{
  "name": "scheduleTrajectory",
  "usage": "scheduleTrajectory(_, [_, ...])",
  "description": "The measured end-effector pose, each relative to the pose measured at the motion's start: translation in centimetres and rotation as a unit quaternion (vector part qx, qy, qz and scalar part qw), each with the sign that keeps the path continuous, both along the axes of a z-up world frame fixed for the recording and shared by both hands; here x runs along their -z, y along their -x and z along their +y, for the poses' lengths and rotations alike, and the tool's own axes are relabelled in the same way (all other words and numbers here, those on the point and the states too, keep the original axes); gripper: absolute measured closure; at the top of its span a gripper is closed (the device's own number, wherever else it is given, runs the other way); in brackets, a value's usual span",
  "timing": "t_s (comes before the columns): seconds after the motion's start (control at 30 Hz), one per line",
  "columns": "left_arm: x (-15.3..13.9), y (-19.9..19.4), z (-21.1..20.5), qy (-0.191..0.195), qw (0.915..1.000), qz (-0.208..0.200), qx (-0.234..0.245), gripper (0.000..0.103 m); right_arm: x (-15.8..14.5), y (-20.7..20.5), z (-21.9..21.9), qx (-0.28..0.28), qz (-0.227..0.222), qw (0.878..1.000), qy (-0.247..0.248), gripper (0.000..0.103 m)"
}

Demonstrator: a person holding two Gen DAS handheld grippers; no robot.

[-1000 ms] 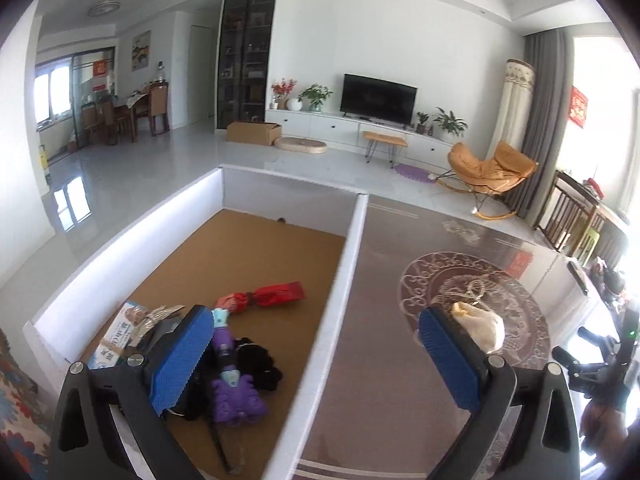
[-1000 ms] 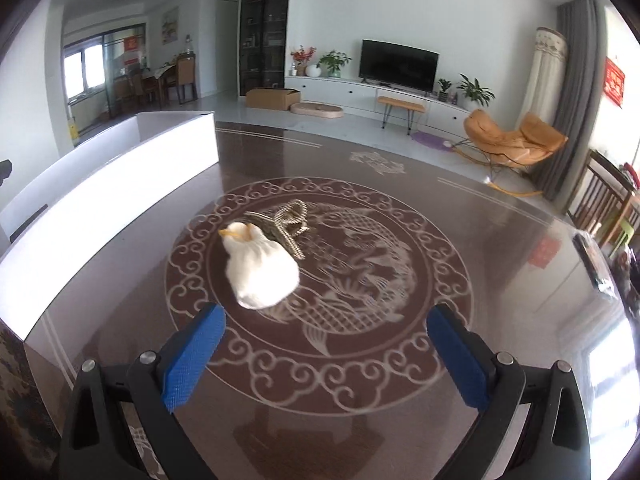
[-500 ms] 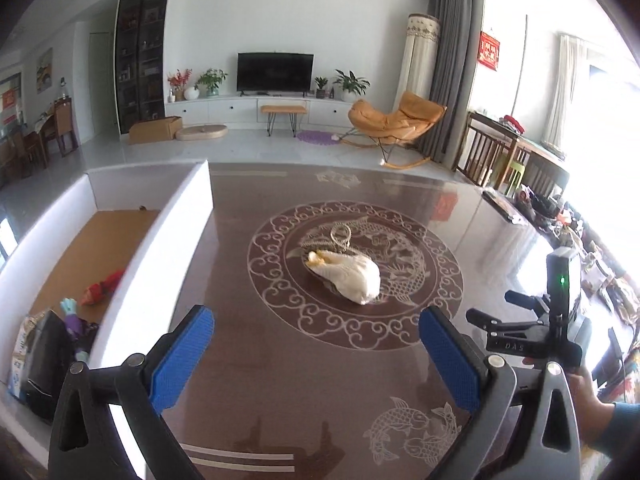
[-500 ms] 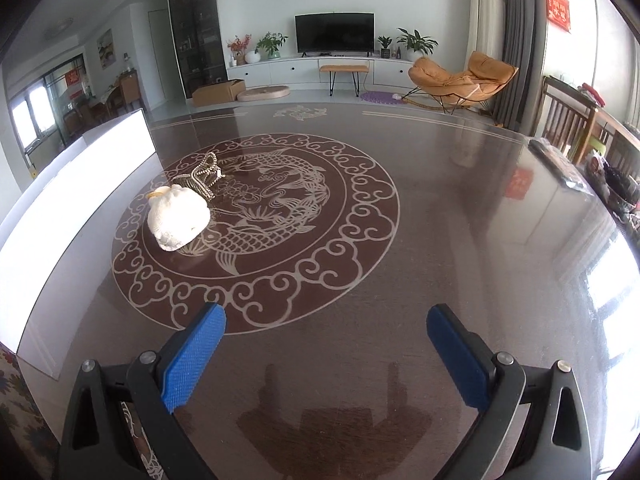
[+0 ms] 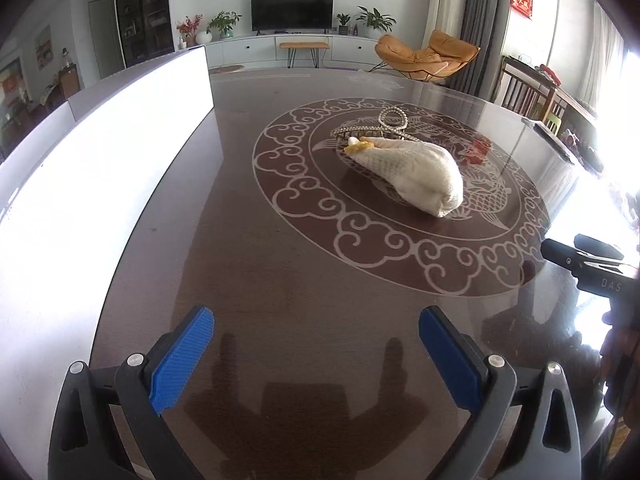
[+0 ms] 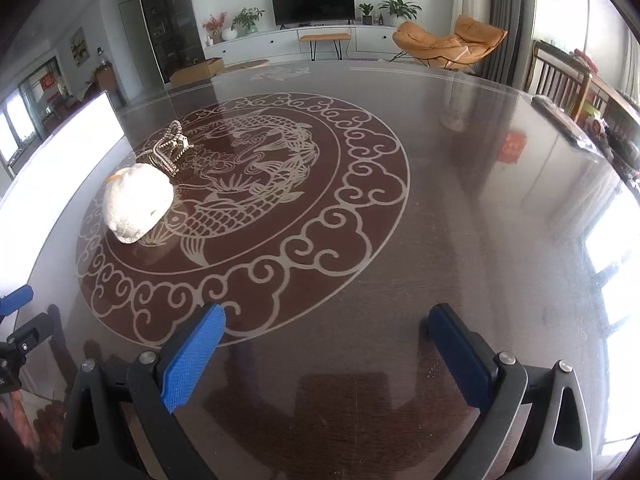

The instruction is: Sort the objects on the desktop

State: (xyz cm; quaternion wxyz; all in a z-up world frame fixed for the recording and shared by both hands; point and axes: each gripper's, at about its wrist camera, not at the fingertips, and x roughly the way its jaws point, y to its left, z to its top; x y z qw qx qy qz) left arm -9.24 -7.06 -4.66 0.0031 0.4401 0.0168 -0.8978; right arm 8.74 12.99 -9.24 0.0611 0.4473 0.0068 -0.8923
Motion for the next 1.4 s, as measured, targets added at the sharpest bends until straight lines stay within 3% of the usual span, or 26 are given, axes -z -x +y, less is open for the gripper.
scheduleTrajectory(0.13, [-0.6, 0.8, -0.7, 0.001, 0.9998, 0.006, -0.018, 0.000, 0.6, 0.9, -1.0, -0.010, -0.014, 0.999, -0.029, 0.000])
scheduleTrajectory(0.47, [0.7, 2.6, -1.7, -0.009, 0.9988, -0.018, -0.045, 0.000, 0.8, 1.4, -1.1, -0.006, -0.010, 1.000, -0.027, 0.000])
scheduleTrajectory(0.7, [1.3, 3.1, -1.0, 0.012, 0.9985, -0.031, -0.045, 0.000, 0.8, 1.4, -1.1, -0.006, -0.010, 1.000, -0.027, 0.000])
scheduleTrajectory(1.4, [1.4, 3.1, -1.1, 0.011, 0.9985, -0.030, -0.045, 0.000, 0.8, 1.4, -1.1, -0.006, -0.010, 1.000, -0.027, 0.000])
